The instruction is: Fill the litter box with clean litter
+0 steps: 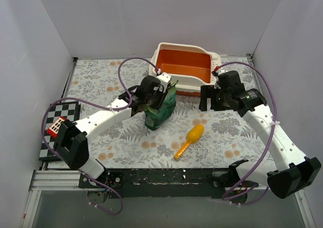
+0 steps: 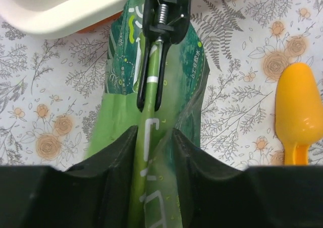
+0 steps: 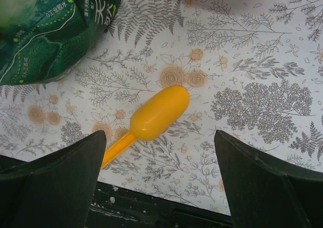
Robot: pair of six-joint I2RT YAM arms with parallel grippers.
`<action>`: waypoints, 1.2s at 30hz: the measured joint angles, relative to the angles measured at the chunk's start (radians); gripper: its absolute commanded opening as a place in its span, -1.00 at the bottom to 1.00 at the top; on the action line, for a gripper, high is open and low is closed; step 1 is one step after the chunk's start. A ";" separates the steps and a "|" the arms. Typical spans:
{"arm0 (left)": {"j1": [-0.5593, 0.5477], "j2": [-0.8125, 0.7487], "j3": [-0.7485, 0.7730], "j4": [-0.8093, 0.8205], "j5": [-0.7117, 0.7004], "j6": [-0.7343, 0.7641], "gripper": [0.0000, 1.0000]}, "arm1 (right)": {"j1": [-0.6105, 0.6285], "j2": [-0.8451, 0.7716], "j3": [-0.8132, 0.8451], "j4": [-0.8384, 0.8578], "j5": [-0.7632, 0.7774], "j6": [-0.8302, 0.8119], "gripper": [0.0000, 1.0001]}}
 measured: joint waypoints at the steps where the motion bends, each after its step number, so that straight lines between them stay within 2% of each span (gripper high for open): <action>1: -0.001 0.002 0.000 0.004 -0.002 0.013 -1.00 | 0.000 -0.001 -0.003 0.002 -0.002 -0.001 0.91; 6: -0.003 0.002 -0.002 0.023 -0.003 0.084 -1.00 | 0.000 -0.002 -0.010 0.001 -0.015 -0.012 0.90; 14: -0.008 -0.098 -0.111 0.098 0.061 0.261 -1.00 | 0.000 -0.002 -0.006 0.000 -0.039 -0.037 0.84; 19: -0.019 -0.208 -0.164 0.022 0.196 0.429 -1.00 | 0.000 -0.021 0.017 0.024 -0.087 -0.084 0.75; 23: -0.023 -0.356 -0.230 -0.083 0.346 0.579 -1.00 | 0.000 -0.096 0.008 0.099 -0.203 -0.152 0.75; 29: -0.018 -0.442 -0.258 -0.177 0.497 0.668 -0.99 | 0.092 -0.170 -0.045 0.211 -0.379 -0.326 0.80; 32: -0.013 -0.474 -0.308 -0.140 0.519 0.669 -0.70 | 0.177 -0.168 -0.072 0.242 -0.431 -0.431 0.82; 34: -0.012 -0.503 -0.335 -0.098 0.520 0.660 -0.38 | 0.227 -0.163 -0.075 0.248 -0.449 -0.499 0.82; 36: -0.012 -0.538 -0.352 -0.052 0.517 0.644 -0.26 | 0.266 -0.155 -0.075 0.264 -0.460 -0.562 0.82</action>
